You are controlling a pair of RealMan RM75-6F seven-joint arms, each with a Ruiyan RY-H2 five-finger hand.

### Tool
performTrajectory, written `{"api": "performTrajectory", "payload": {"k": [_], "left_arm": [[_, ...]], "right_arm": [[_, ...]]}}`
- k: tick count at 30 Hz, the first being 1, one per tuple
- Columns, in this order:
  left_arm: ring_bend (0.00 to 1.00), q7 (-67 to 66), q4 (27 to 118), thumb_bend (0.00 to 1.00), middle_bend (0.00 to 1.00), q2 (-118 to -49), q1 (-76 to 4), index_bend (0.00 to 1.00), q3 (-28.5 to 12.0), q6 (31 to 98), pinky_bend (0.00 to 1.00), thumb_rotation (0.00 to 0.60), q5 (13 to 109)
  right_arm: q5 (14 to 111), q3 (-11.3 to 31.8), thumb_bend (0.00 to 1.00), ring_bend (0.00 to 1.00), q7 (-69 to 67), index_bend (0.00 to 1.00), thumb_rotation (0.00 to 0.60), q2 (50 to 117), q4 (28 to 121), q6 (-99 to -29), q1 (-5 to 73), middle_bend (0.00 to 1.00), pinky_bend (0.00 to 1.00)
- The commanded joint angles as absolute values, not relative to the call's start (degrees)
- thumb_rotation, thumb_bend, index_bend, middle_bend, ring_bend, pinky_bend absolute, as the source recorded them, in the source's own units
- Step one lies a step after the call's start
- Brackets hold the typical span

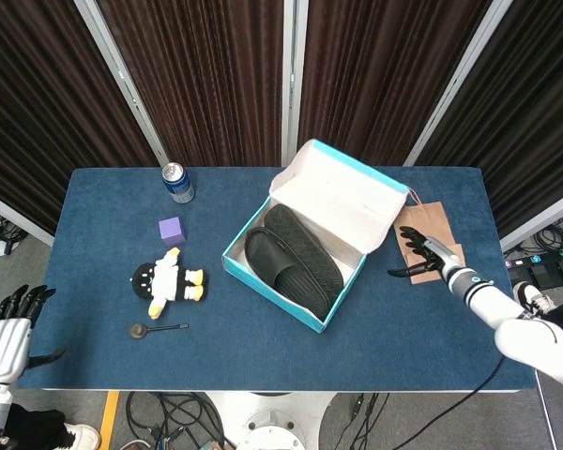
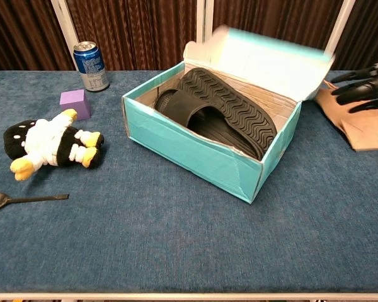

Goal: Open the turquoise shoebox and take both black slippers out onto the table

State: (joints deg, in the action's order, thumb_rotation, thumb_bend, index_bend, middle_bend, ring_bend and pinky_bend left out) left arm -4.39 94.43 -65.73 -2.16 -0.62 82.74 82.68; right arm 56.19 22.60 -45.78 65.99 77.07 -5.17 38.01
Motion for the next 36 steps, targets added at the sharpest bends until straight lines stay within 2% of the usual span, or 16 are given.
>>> {"api": "performTrajectory", "payload": {"k": [1, 5, 9, 13, 16, 24, 30, 36], "left_arm": [[0.02, -4.5, 94.7, 0.00, 0.10, -65.7, -2.2, 0.16, -0.7, 82.8, 0.13, 0.600, 82.8], [0.02, -4.6, 94.9, 0.00, 0.10, -65.7, -2.2, 0.16, -0.8, 83.3, 0.13, 0.600, 82.9], [0.02, -4.8, 94.8, 0.00, 0.10, -65.7, -2.1, 0.16, -0.9, 83.7, 0.13, 0.600, 82.9], [0.02, -4.7, 94.8, 0.00, 0.10, -65.9, -2.1, 0.16, -1.0, 83.8, 0.13, 0.600, 82.9], [0.02, -4.4, 94.4, 0.00, 0.10, -66.1, -2.0, 0.16, -0.9, 83.8, 0.13, 0.600, 82.8], [0.02, -3.4, 93.3, 0.00, 0.10, -66.4, -1.3, 0.16, -0.8, 84.2, 0.13, 0.600, 82.1], [0.02, -2.3, 92.1, 0.00, 0.10, -66.9, -1.1, 0.16, -0.7, 84.2, 0.13, 0.600, 82.1], [0.02, -1.4, 90.9, 0.00, 0.10, -67.1, -1.1, 0.16, -0.9, 84.1, 0.13, 0.600, 81.9]], "right_arm": [[59.5, 23.7, 0.00, 0.00, -40.3, 0.00, 0.600, 61.5, 78.6, 0.2, 37.3, 0.01, 0.00], [61.1, 27.6, 0.00, 0.00, -35.7, 0.00, 0.600, 59.2, 82.8, 0.8, 33.5, 0.04, 0.00], [64.9, 34.2, 0.00, 0.00, -31.6, 0.00, 0.600, 58.3, 90.0, -6.1, 26.8, 0.10, 0.01], [72.2, 37.0, 0.00, 0.01, -30.2, 0.06, 0.600, 59.8, 95.2, -14.6, 23.3, 0.17, 0.05], [77.4, 36.2, 0.00, 0.04, -30.0, 0.11, 0.600, 62.1, 96.4, -19.2, 24.4, 0.21, 0.08], [84.8, 30.6, 0.02, 0.04, -22.5, 0.12, 0.600, 69.6, 93.2, -25.4, 34.6, 0.22, 0.12], [82.4, 26.5, 0.02, 0.04, -5.8, 0.12, 0.600, 77.6, 86.7, -27.3, 43.1, 0.21, 0.12], [74.3, 23.4, 0.02, 0.04, 9.5, 0.15, 0.600, 86.6, 80.3, -30.8, 49.2, 0.21, 0.12]]}}
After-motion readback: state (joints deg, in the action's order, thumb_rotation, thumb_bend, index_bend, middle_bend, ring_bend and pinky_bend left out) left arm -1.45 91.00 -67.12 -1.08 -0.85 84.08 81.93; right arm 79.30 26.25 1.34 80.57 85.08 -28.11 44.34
